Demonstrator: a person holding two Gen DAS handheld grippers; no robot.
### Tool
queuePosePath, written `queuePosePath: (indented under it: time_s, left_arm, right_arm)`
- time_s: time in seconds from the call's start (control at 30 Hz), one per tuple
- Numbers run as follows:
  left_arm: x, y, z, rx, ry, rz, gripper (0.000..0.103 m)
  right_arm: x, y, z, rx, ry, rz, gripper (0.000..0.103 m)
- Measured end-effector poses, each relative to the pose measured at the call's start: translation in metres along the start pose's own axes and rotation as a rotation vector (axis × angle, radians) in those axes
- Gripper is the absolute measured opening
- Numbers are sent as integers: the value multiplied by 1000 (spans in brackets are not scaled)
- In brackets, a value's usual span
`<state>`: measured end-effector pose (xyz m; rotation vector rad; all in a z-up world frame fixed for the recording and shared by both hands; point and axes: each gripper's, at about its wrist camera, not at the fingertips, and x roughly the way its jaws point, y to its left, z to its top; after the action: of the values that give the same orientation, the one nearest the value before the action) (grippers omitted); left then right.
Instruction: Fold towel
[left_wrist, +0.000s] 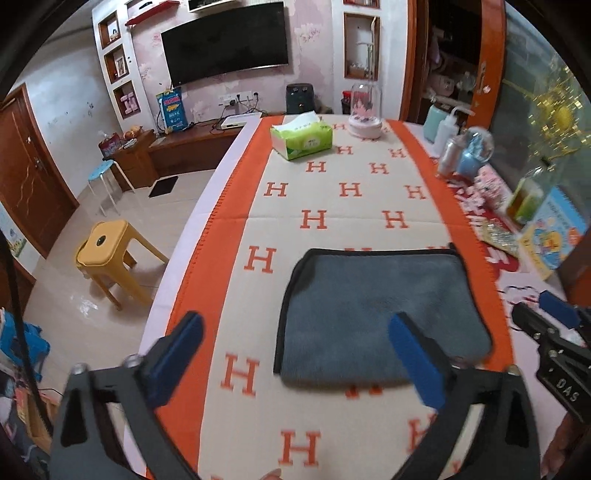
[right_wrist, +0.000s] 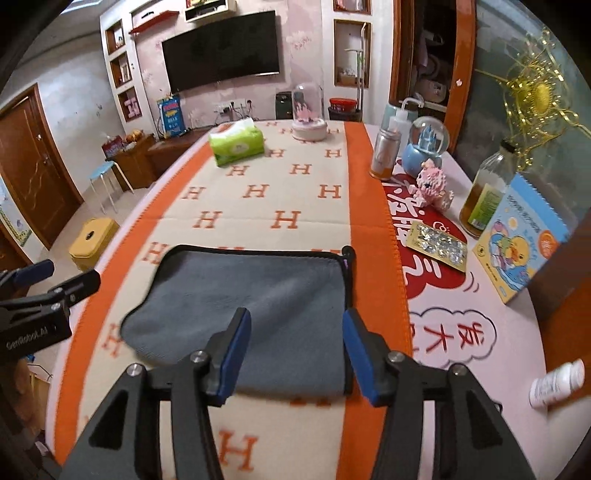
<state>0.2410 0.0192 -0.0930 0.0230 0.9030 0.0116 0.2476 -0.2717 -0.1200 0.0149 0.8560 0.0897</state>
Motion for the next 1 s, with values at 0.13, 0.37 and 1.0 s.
queuePosePath:
  time_s: [0.13, 0.37, 1.0]
  left_arm:
    - [-46, 5, -19, 5, -15, -50, 102]
    - [-108, 11, -49, 40, -54, -78, 102]
    - [-201, 9, -88, 105, -111, -160, 102]
  right_arm:
    - [-40, 14, -15, 7, -30, 2, 56]
    - [-97, 34, -42, 26, -58, -17, 58]
    - [-197, 43, -94, 161, -72, -26, 58]
